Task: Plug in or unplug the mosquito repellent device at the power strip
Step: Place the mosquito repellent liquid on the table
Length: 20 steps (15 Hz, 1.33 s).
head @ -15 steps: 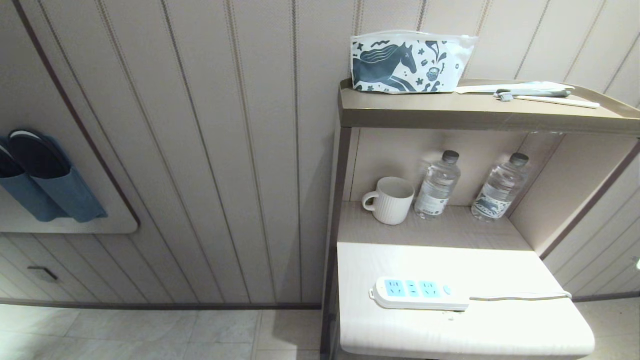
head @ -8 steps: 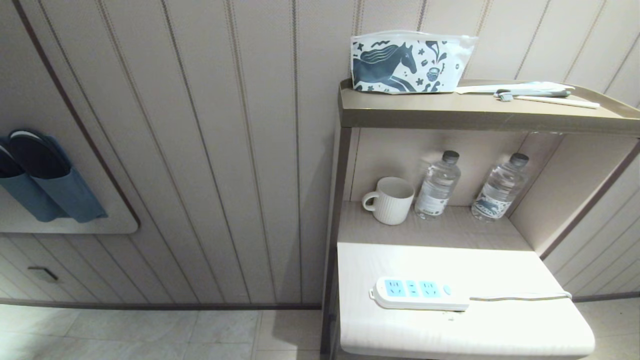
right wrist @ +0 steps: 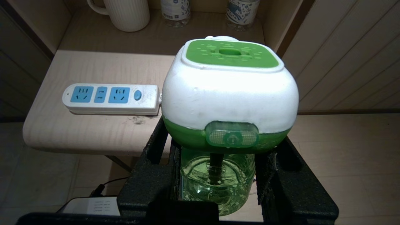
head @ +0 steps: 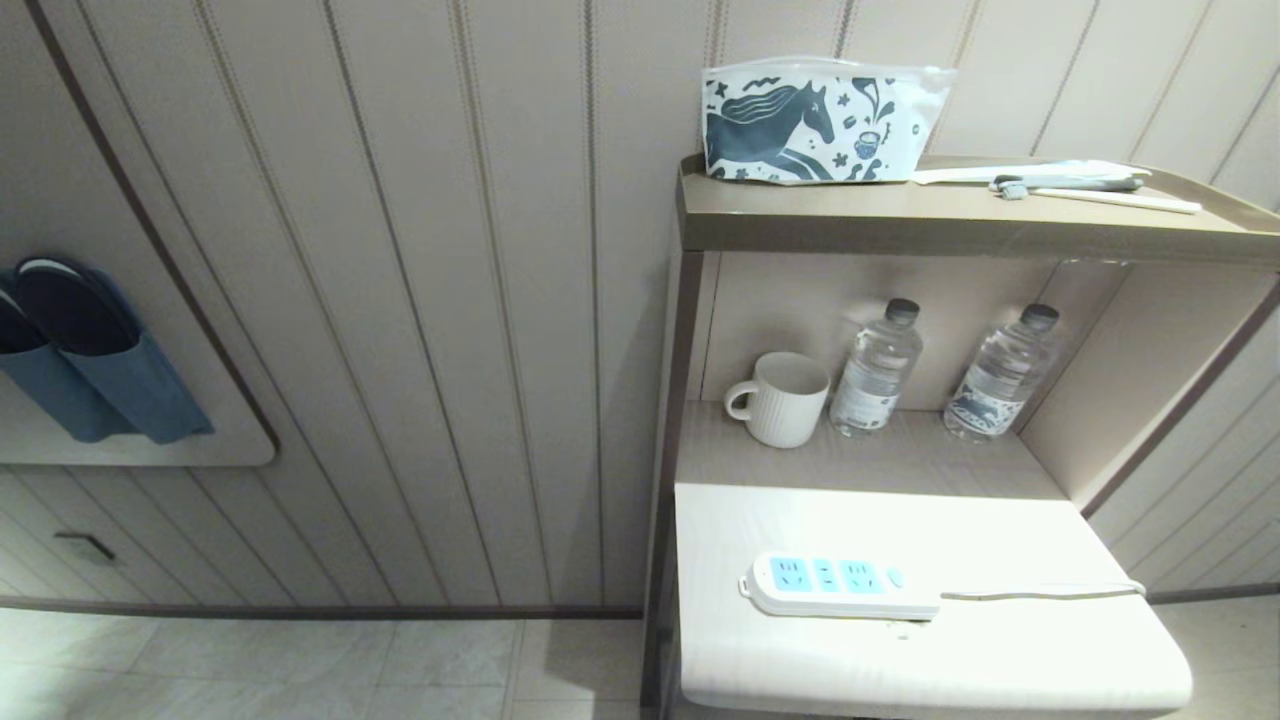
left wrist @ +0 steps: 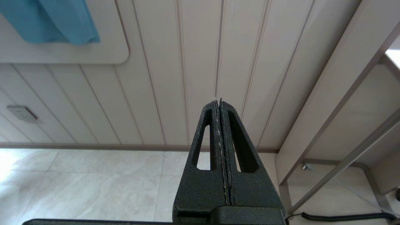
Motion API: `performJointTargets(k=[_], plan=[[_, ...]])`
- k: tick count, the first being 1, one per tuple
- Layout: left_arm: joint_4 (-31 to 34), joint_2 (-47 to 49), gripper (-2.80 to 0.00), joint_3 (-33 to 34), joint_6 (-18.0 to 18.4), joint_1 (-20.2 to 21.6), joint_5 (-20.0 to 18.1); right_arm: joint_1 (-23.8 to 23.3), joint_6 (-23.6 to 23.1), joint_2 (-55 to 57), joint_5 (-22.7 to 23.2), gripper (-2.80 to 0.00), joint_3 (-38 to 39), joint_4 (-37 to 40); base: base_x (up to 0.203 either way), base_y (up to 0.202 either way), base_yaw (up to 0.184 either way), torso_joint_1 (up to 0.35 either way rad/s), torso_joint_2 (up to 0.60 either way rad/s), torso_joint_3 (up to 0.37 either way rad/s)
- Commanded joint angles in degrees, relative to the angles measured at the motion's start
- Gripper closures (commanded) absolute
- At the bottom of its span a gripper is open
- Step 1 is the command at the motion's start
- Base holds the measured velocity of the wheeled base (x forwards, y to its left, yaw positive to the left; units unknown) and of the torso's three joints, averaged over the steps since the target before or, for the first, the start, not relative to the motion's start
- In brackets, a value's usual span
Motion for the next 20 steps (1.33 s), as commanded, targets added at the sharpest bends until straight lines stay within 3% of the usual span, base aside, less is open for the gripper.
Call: performJointTargets(k=[1,15,20], plan=[[0.1,0.0,0.00,0.0,0.0,0.0,0.0,-0.1,0.0,-0.3,-0.1,0.00,0.2,0.0,0.000,0.000,0.000,-0.159,0.35,0.197],[0.1,0.0,0.00,0.0,0.0,0.0,0.0,0.0,-0.8,-3.6,0.3,0.00,1.3,-4.2,0.000,0.000,0.000,-0.205,0.49,0.279],[0.1,0.0,0.00,0.0,0.0,0.0,0.0,-1.1,-2.5,-3.4,1.0,0.00,4.2,-7.4,0.000,0.000,0.000,-0.063,0.17,0.103]])
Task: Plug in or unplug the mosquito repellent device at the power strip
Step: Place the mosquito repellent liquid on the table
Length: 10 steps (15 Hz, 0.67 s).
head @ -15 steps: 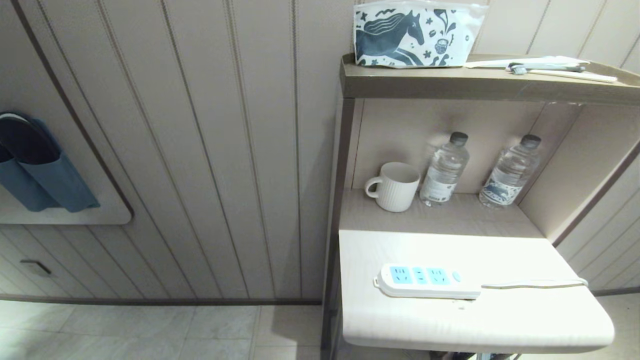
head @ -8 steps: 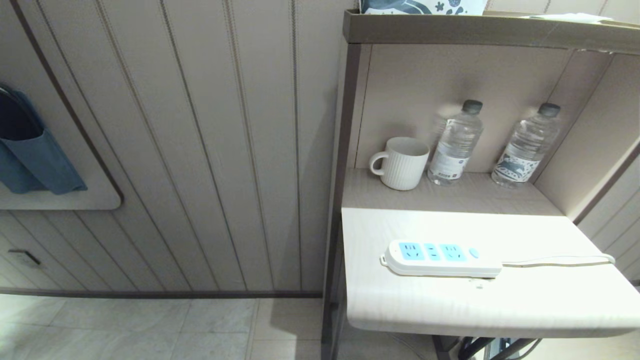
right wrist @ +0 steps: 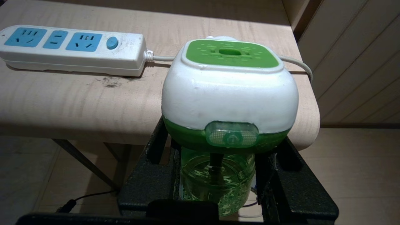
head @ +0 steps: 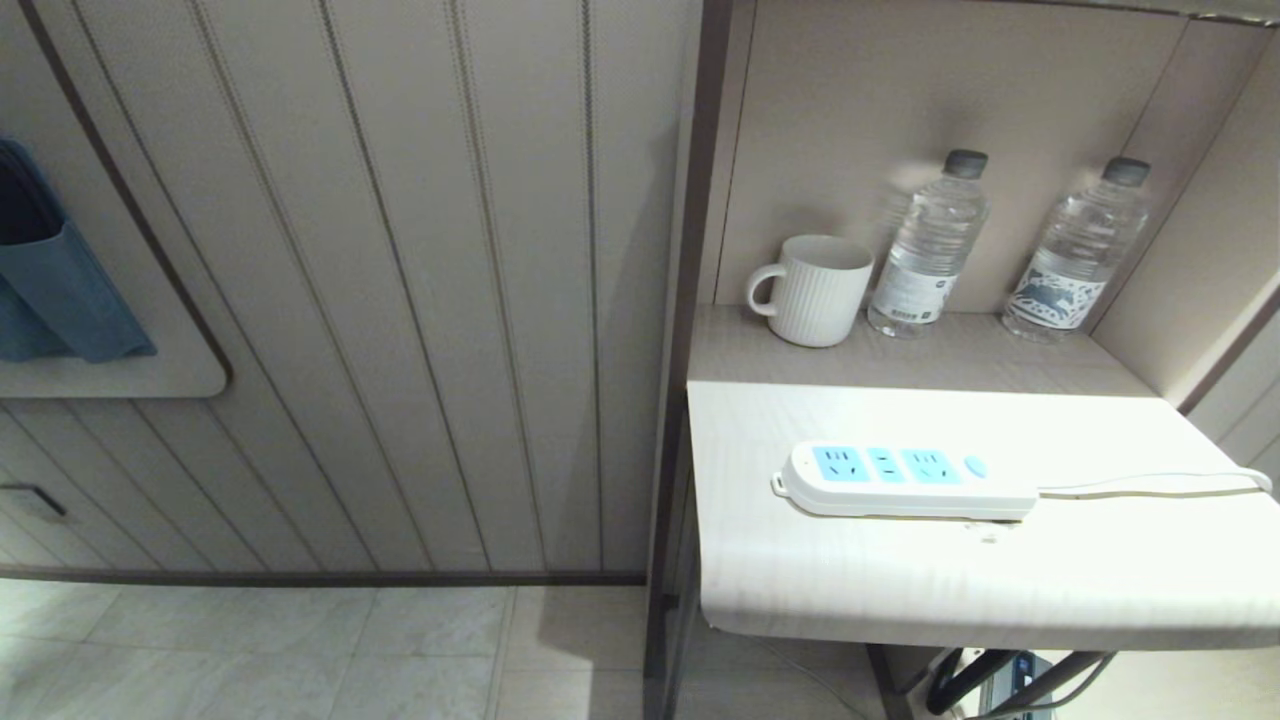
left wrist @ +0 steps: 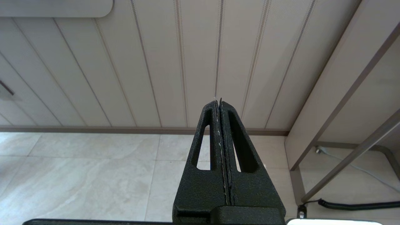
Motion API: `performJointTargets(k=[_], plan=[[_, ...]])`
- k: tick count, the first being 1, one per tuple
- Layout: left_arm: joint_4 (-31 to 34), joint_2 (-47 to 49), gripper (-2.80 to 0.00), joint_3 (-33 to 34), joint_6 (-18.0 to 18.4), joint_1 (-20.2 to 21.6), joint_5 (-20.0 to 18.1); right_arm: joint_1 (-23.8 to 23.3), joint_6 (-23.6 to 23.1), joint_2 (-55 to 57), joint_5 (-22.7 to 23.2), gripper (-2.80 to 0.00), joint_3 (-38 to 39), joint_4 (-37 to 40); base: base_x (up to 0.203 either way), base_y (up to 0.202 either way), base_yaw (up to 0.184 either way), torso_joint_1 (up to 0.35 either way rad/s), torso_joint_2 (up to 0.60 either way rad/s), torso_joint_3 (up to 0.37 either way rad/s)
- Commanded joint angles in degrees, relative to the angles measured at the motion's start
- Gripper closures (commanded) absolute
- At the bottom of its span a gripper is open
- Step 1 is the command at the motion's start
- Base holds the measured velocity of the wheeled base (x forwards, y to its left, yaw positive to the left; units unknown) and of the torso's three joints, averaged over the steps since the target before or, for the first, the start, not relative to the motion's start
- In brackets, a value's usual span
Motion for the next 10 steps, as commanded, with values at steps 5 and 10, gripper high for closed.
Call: performJointTargets(k=[5,10], plan=[[0.0,0.1,0.00,0.0,0.0,0.0,0.0,-3.5,-3.0,7.0,0.7,0.00,12.4,-26.8,0.000,0.000,0.000,0.000,0.00,0.000],[0.0,0.1,0.00,0.0,0.0,0.0,0.0,-3.8,-4.1,15.6,0.9,0.00,17.6,-42.3,0.000,0.000,0.000,0.000,0.00,0.000]])
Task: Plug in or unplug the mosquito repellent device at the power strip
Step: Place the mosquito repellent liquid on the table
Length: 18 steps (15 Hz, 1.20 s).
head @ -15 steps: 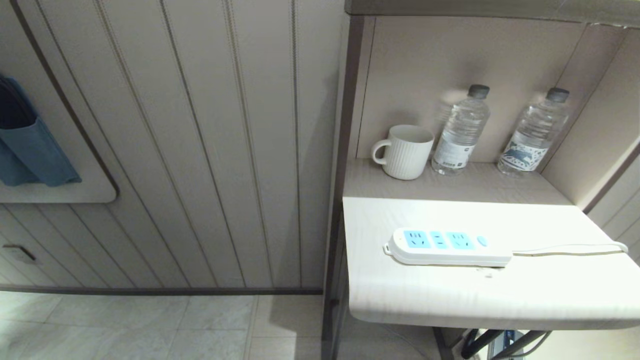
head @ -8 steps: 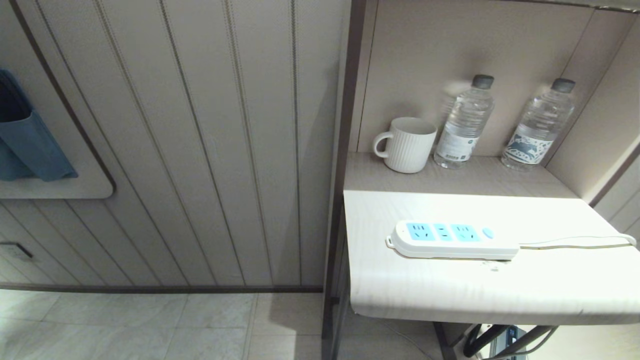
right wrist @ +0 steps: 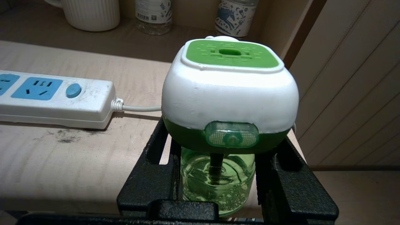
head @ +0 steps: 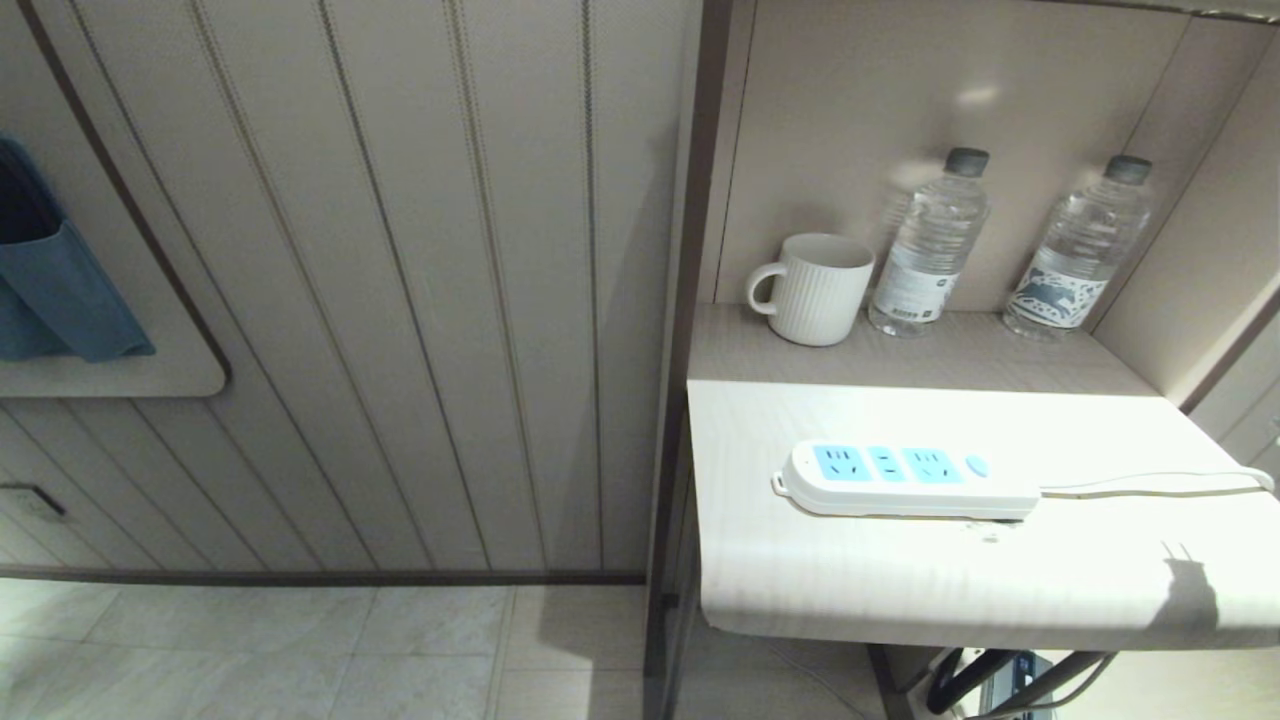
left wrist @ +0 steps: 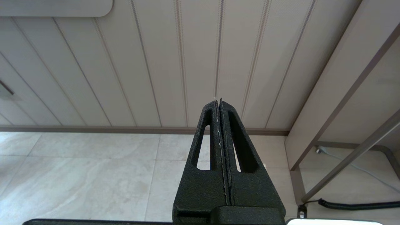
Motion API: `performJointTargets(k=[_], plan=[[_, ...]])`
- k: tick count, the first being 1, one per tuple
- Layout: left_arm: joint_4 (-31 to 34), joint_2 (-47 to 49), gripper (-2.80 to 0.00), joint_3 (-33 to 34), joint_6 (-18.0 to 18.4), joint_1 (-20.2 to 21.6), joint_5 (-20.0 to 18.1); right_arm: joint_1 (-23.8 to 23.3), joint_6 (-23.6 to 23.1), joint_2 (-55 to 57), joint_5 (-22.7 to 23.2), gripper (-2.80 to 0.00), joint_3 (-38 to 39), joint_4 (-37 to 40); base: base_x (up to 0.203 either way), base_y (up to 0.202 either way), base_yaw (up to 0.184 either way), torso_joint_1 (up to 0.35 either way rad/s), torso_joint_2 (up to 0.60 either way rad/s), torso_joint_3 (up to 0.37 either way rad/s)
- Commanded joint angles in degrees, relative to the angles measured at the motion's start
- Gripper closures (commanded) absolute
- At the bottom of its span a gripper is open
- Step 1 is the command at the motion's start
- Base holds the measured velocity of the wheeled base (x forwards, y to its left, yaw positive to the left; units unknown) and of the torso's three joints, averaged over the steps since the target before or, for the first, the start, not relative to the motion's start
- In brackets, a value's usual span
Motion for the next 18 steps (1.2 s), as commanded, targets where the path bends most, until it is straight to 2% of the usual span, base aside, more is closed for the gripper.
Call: performJointTargets(k=[1,4,6,8,10,13,16,18], plan=[[0.0,0.1,0.00,0.0,0.0,0.0,0.0,0.2,-0.1,6.3,0.1,0.00,1.1,-5.1,0.000,0.000,0.000,0.000,0.00,0.000],[0.0,0.1,0.00,0.0,0.0,0.0,0.0,1.5,-0.1,14.0,0.2,0.00,2.0,-13.8,0.000,0.000,0.000,0.000,0.00,0.000],[0.0,0.1,0.00,0.0,0.0,0.0,0.0,8.5,-0.1,18.1,-0.1,0.00,2.9,-18.6,0.000,0.000,0.000,0.000,0.00,0.000],[0.0,0.0,0.00,0.0,0.0,0.0,0.0,16.2,-0.2,23.5,-3.7,0.00,2.9,-23.7,0.000,0.000,0.000,0.000,0.00,0.000],[0.0,0.1,0.00,0.0,0.0,0.0,0.0,19.9,0.0,27.3,-7.1,0.00,1.0,-27.1,0.000,0.000,0.000,0.000,0.00,0.000],[0.0,0.0,0.00,0.0,0.0,0.0,0.0,26.3,0.4,29.9,-8.4,0.00,-1.3,-28.9,0.000,0.000,0.000,0.000,0.00,0.000],[0.0,0.0,0.00,0.0,0.0,0.0,0.0,32.2,0.4,35.5,-17.2,0.00,-4.3,-34.4,0.000,0.000,0.000,0.000,0.00,0.000],[0.0,0.0,0.00,0.0,0.0,0.0,0.0,39.8,0.3,39.0,-23.2,0.00,-4.8,-40.1,0.000,0.000,0.000,0.000,0.00,0.000]])
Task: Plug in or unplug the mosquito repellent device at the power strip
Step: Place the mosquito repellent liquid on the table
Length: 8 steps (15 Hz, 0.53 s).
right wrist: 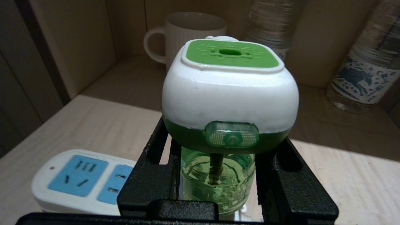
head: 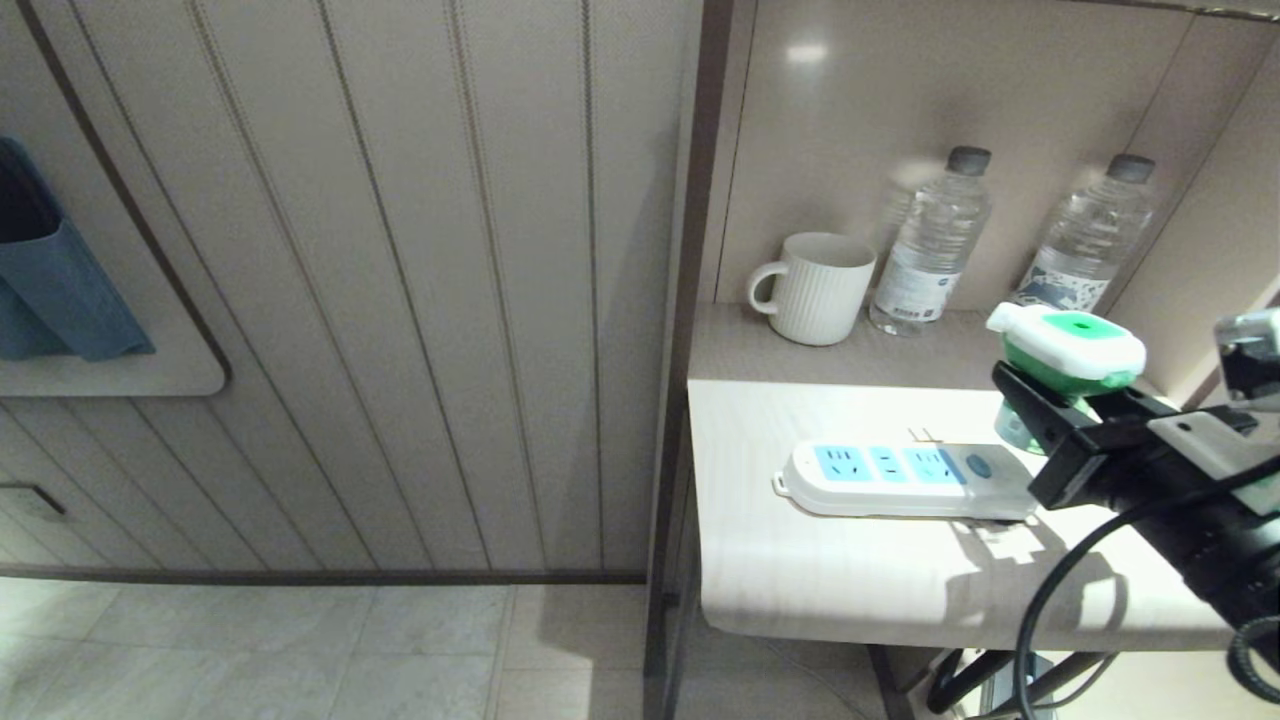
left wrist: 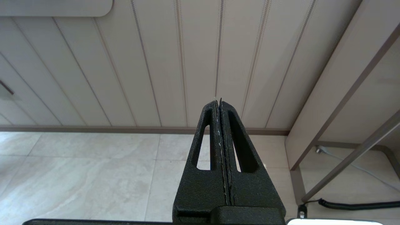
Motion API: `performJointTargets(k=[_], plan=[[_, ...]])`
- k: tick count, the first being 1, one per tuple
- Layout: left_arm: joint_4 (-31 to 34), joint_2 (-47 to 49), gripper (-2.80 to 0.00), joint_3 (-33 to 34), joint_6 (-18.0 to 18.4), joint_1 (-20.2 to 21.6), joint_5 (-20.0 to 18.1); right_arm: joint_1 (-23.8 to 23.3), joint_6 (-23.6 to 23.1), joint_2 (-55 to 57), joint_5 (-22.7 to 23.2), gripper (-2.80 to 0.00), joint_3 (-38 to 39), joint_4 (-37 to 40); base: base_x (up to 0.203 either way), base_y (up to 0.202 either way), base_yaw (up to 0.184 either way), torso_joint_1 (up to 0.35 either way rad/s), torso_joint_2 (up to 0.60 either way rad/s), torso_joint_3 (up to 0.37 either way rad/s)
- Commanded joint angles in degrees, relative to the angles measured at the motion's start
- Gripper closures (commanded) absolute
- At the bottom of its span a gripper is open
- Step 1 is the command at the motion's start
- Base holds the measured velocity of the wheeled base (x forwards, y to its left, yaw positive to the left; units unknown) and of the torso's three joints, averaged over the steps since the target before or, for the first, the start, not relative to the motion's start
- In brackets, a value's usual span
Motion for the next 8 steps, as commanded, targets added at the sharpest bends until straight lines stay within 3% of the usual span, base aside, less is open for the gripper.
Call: performJointTargets(k=[1,2,8], plan=[[0.0,0.1,0.00,0.0,0.0,0.0,0.0,8.2,-0.3,4.9,-6.2,0.00,-0.9,-4.6,0.000,0.000,0.000,0.000,0.00,0.000],[0.0,0.0,0.00,0.0,0.0,0.0,0.0,9.5,-0.4,5.4,-8.8,0.00,-1.9,-5.8,0.000,0.000,0.000,0.000,0.00,0.000],[0.0,0.1,0.00,0.0,0.0,0.0,0.0,10.1,-0.2,7.0,-9.1,0.00,-1.7,-6.1,0.000,0.000,0.000,0.000,0.00,0.000]])
